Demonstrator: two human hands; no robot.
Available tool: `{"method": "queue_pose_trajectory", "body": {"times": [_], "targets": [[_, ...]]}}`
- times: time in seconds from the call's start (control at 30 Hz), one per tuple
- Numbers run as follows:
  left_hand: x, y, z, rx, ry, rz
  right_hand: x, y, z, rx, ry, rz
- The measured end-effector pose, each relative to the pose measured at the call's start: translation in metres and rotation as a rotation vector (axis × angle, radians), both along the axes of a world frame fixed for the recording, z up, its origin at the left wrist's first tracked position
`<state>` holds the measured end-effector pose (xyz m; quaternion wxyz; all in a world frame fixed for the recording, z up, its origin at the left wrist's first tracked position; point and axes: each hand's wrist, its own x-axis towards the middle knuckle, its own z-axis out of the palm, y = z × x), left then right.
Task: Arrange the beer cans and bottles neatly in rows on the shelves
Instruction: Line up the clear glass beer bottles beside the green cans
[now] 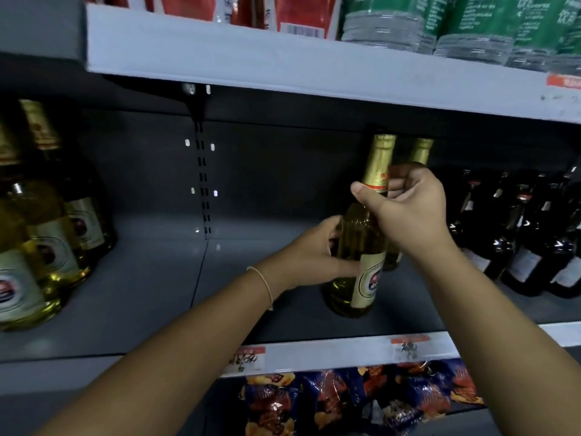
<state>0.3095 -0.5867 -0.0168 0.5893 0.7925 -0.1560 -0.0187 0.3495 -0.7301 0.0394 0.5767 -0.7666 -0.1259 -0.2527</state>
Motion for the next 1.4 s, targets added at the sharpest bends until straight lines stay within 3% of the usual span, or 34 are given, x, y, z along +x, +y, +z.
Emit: {"method": "queue_pose_trajectory", "body": {"times": [0.37, 0.67, 0.8, 0.97, 1.4], "targets": [[-0.061, 0.106, -0.016, 0.092, -0.113, 0.408, -0.038, 0.138, 0.001, 0.044, 0.044, 0.087], [-0.097, 0.183, -0.038, -0.008, -0.218, 0.731, -0.074, 0.241, -0.002, 0.033, 0.034, 0.152], [-0.104, 0.225, -0.037, -0.002, -0.223, 0.737, -0.09, 0.264, 0.003, -0.099, 0.01, 0.245], [-0.105, 0.262, -0.044, -0.093, -0.158, 0.71, -0.096, 0.277, -0.022, -0.219, 0.222, 0.583], [-0.085, 0.288, -0.047, -0.19, -0.096, 0.718, -0.064, 0.326, -0.048, -0.254, 0.19, 0.492]]}}
